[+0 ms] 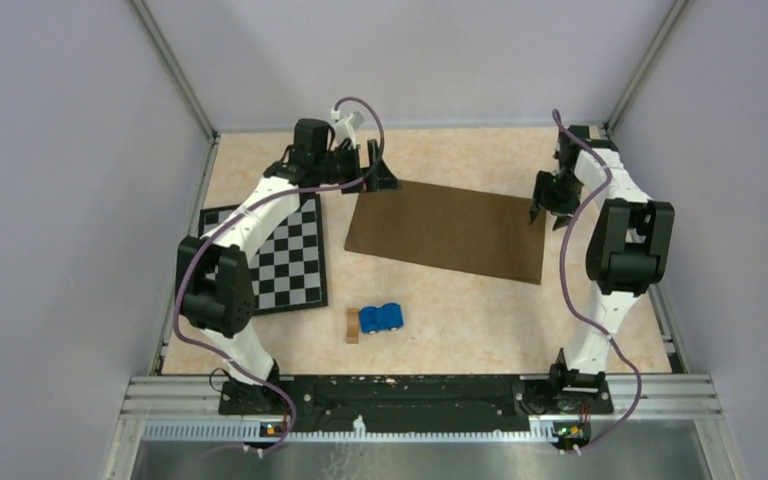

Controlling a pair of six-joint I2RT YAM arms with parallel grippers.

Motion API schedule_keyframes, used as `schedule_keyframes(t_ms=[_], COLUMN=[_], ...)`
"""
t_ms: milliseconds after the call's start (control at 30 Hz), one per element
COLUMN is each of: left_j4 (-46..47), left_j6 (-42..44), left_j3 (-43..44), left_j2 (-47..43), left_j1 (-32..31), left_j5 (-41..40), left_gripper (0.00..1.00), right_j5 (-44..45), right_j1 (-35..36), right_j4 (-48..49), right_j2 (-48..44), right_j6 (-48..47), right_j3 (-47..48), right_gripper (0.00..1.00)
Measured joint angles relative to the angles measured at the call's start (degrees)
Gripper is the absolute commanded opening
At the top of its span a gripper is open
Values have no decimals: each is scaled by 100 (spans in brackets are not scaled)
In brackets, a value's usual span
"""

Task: Fold the napkin into a case and place the utensils inside
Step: Pick up the rectangle-folded napkin from the center of the board.

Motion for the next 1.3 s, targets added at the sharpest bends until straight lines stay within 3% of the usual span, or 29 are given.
schedule_keyframes(t_ms=[433,967,1200,1300], left_j4=[-39,-22,-20,-20], left_j6=[55,72,72,70], left_j3=[-313,-332,-343,-345], left_j2=[-188,-389,-389,-389], left_j1=[79,79,96,103], left_j5=[289,328,378,413], left_gripper=[99,99,99,99], right_j5=[214,402,398,396], right_j1=[79,197,227,249], right_j4=[-391,-52,68,164], right_j2=[560,723,688,625], right_j6=[-17,92,173,186], right_j3=[402,-216,-315,-402], right_gripper=[60,55,44,28])
